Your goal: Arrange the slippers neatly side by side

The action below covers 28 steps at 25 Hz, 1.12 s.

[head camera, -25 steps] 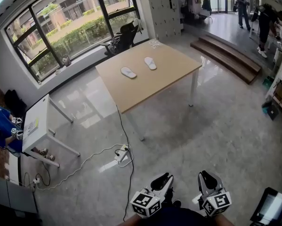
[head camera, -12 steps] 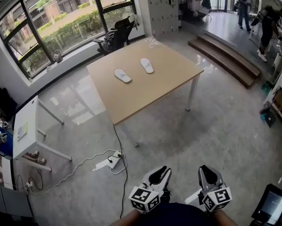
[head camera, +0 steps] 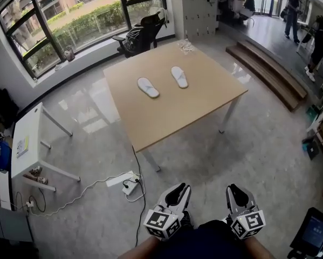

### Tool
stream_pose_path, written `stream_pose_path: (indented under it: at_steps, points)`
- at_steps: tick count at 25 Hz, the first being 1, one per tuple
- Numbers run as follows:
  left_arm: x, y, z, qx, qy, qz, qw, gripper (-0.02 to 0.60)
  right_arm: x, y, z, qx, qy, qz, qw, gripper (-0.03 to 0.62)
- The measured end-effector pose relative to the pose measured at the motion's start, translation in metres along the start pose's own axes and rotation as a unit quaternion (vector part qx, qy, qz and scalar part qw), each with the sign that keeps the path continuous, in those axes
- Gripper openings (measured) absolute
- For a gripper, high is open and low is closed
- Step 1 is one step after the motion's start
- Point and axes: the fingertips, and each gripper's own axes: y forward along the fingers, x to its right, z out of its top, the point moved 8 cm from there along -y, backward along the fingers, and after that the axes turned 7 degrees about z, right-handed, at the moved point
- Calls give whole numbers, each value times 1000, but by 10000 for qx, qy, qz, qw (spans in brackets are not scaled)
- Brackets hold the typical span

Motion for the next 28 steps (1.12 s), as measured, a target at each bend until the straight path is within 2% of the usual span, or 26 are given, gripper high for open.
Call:
stream_pose_path:
  at_steps: [7,13,16,28]
  points:
    - [-23,29,16,-15,7,448,9990,80,30,57,8,-68,53,312,9995,55]
    - [-39,72,36,306,184,1326,9905,74,78,112,20,14,266,756,9968,43]
    - [-39,105,51,315,176,1650,9856,74,109,137,32,3,221,933,9954,44]
    - [-36,204,70,586,67,2236,9729,77,212,218,67,-266,83,1586,9869,77]
